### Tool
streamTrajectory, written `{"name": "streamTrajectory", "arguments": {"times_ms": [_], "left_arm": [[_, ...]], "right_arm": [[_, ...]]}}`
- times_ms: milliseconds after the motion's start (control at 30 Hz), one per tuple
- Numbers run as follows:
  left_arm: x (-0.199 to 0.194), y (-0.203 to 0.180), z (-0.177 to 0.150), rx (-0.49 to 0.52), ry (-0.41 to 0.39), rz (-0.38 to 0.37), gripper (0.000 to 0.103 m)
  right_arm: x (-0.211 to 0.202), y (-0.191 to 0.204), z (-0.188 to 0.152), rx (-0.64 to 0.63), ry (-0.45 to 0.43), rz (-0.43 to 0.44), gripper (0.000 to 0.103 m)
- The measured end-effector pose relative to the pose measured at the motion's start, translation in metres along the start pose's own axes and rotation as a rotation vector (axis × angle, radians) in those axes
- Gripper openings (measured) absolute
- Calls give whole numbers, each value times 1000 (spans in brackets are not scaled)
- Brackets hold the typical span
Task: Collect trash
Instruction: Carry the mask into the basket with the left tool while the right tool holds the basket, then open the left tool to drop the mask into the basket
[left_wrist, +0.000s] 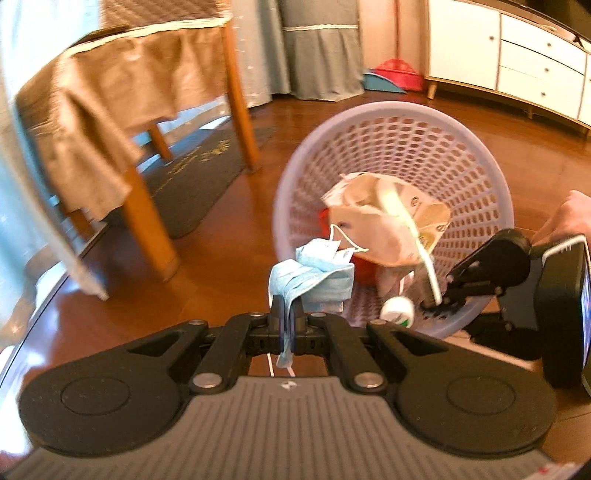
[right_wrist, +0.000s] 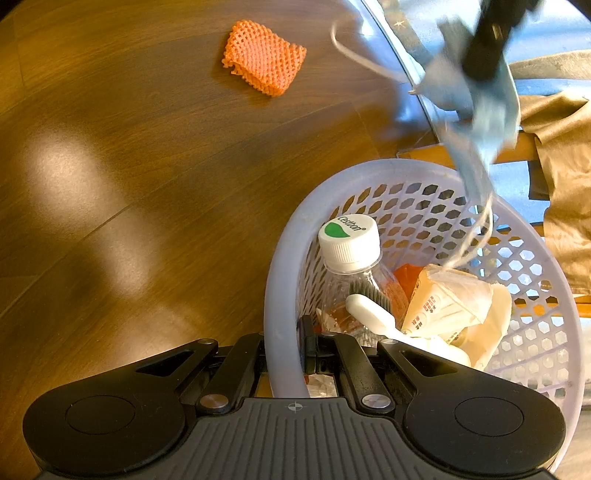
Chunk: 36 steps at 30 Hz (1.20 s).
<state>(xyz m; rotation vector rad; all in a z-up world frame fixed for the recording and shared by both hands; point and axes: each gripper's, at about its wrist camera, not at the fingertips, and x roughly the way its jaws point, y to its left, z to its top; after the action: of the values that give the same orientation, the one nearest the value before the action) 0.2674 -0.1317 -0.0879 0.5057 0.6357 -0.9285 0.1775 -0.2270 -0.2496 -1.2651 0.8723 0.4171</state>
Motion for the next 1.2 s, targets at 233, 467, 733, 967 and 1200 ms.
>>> {"name": "streamTrajectory", "arguments": {"times_ms": [233, 467, 733, 967, 1200], "left_arm": [[36, -21, 16, 26, 11, -54, 1], [64, -33, 25, 49, 28, -92, 1], [104, -35, 29, 34, 67, -128, 1], [134, -43, 32, 21, 101, -150, 1], [122, -23, 25, -34, 90, -152, 18]], "right_arm": [[0, 0, -1, 1, -1, 1, 0], [0, 0, -1, 7, -4, -2, 0], [-1, 1, -1, 6, -5, -6, 0], [-1, 1, -2, 3, -5, -5, 0], [0, -2, -2, 17, -7, -3, 0]]}}
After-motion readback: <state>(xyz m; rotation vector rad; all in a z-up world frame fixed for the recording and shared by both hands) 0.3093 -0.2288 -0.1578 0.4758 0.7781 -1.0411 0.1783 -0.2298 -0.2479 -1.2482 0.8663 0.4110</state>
